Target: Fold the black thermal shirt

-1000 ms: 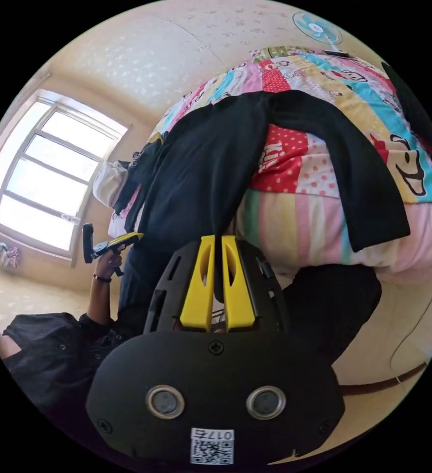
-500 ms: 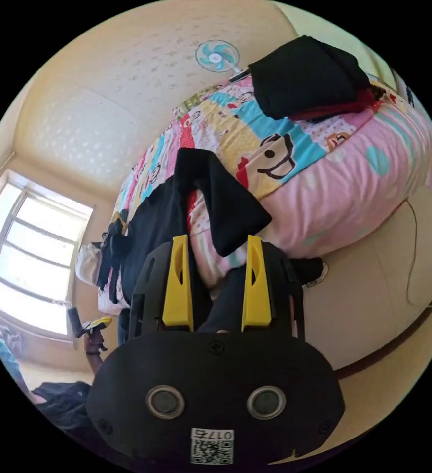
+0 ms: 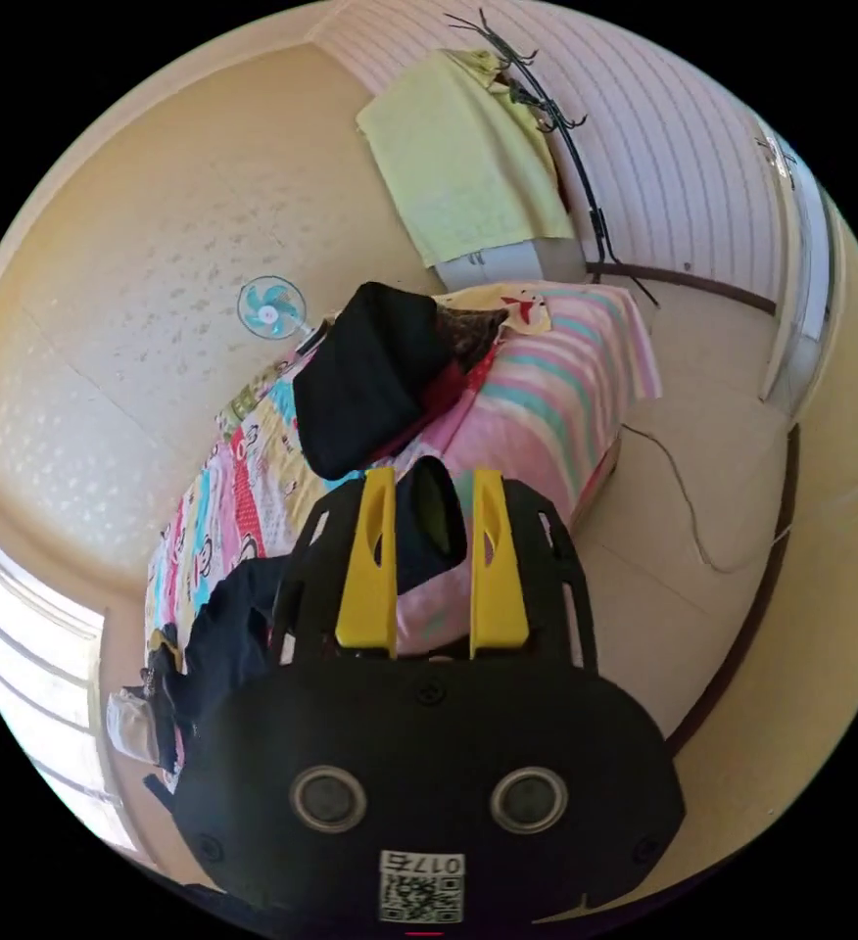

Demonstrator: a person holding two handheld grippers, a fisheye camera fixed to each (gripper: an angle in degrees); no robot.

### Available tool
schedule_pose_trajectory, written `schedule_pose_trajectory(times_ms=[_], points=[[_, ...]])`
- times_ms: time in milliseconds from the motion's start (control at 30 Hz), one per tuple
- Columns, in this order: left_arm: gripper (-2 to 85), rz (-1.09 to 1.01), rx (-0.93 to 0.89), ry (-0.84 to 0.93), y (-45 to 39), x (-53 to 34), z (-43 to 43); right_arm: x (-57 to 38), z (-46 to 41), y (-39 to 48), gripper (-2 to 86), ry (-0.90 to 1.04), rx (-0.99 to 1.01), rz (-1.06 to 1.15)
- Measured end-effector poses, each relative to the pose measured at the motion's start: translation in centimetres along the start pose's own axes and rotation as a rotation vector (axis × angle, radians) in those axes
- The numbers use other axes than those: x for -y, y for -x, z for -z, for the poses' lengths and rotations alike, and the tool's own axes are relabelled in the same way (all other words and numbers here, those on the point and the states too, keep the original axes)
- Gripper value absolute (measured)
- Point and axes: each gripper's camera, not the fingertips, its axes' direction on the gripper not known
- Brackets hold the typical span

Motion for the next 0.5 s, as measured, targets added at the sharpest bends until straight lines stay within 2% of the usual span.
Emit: schedule_pose_trajectory(times_ms=[100, 200, 267, 300, 400, 500], points=[[5.9, 0.022, 0.032, -0.020, 1.0, -1.1, -0.7, -2.2, -0.6, -2.6, 13.7, 0.021, 0.074, -0.013], [6.5, -0.023, 0.206, -0.073, 0.9, -2.2, -0.8, -5.5, -5.3, -5.2, 13.9, 0.150, 0.193, -0.113], [6.4, -0.058, 0.326, -0.103, 1.0, -3.1, -1.0, -8.3, -9.2, -7.7, 14.2, 0.199, 0.385, -0.269], [5.3, -0.084, 0.374, -0.092, 1.4, -3.8, -1.6, -9.0, -10.1, -8.2, 14.2, 0.204, 0.419, -0.308], [3.8, -0.134, 0.326, -0.209, 2.8, -6.6, -1.5, -10.8, -12.9, -10.0, 14.4, 0.164, 0.400, -0.452], [0.2, -0.036, 0.173, -0.279, 5.0, -8.0, -0.1, -9.9, -13.2, -11.8, 12.0, 0.028, 0.426, -0.516]])
